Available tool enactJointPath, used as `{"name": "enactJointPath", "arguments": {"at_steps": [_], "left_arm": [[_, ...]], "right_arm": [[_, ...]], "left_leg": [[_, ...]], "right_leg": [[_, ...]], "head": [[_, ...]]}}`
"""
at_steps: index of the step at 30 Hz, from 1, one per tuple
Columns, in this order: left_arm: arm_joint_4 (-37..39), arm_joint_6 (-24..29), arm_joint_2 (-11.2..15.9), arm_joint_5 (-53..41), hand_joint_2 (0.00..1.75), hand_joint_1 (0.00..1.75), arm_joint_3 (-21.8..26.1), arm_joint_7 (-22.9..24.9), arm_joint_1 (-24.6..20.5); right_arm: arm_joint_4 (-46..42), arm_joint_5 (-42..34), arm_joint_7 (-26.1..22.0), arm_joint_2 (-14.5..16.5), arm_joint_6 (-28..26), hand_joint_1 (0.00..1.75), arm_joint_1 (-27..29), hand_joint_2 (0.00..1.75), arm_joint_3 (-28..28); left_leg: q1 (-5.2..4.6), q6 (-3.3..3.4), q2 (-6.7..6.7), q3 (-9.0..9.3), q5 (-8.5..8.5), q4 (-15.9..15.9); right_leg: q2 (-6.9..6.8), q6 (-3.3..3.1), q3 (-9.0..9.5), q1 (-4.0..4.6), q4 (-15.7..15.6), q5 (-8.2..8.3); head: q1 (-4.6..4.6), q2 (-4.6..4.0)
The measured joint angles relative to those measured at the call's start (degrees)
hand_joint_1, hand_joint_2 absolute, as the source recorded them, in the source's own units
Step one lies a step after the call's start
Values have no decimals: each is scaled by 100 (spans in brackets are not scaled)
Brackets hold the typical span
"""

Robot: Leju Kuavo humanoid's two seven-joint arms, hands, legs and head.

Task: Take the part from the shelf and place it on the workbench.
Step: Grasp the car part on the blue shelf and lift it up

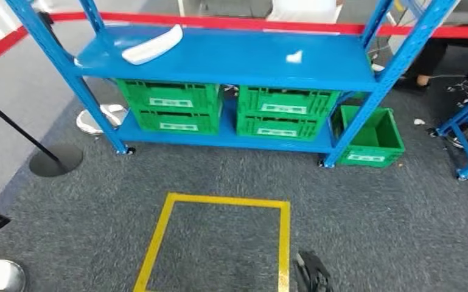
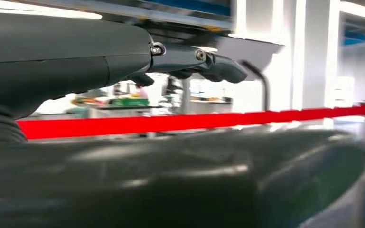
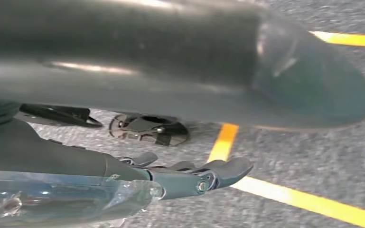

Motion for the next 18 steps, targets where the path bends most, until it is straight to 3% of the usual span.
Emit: {"name": "enactJointPath", "arguments": {"at_steps": [1,2,4,5,6,8,9,10,12,13,15,18], "left_arm": [[18,11,39,40,0,0,-101,0,-9],[31,25,71,75,0,0,-200,0,-19],[50,53,116,138,0,0,-388,2,-32],[55,58,133,165,0,0,-474,3,-39],[60,51,146,195,0,0,-561,4,-45],[107,9,121,239,0,0,-740,5,-88],[130,-13,108,248,0,0,-829,7,-111],[153,-25,107,249,0,0,-906,9,-129],[156,-17,177,239,0,0,-1003,45,-151],[158,-1,225,234,0,0,-1027,76,-168],[165,27,286,226,0,0,-1085,147,-210],[181,40,324,220,0,0,-1187,202,-206]], "right_arm": [[1,1,3,0,1,0,8,0,10],[1,1,6,-1,2,0,27,0,22],[3,1,8,-1,3,0,64,0,45],[4,1,8,-2,4,0,72,0,50],[7,1,7,-5,5,0,77,0,52],[26,1,9,-51,10,0,94,0,56],[34,2,12,-70,13,0,103,0,61],[39,3,14,-85,14,0,101,0,66],[30,8,9,-73,14,0,48,0,71],[27,10,2,-71,13,0,10,0,71],[26,14,-6,-70,14,0,-39,0,70],[26,14,-4,-72,14,0,-29,0,71]], "left_leg": [[-25,35,2,105,-90,1],[-52,68,3,222,-181,1],[-124,127,3,512,-384,0],[-168,156,3,680,-497,-3],[-209,182,3,838,-613,-10],[-278,206,-28,1108,-836,-10],[-295,217,-51,1204,-940,-32],[-308,224,-78,1279,-992,-13],[-329,225,-95,1316,-985,104],[-336,192,-90,1242,-948,295],[-313,82,-72,898,-1093,836],[-170,-87,-69,244,-1604,1536]], "right_leg": [[-17,-5,-286,17,336,-151],[-21,-24,-535,43,523,-415],[-19,-110,-868,123,476,-951],[-15,-192,-965,179,273,-991],[-9,-303,-1026,249,-11,-743],[76,-547,-1086,430,-653,426],[131,-608,-1067,492,-868,928],[184,-623,-1031,524,-1000,1224],[207,-576,-894,474,-1078,1266],[197,-567,-839,436,-1112,1252],[176,-544,-764,354,-1157,1214],[165,-482,-709,223,-1165,1119]], "head": [[11,1],[23,1],[38,0],[43,0],[43,0],[-1,0],[-30,0],[-52,0],[-50,0],[-52,0],[-55,0],[-63,0]]}}
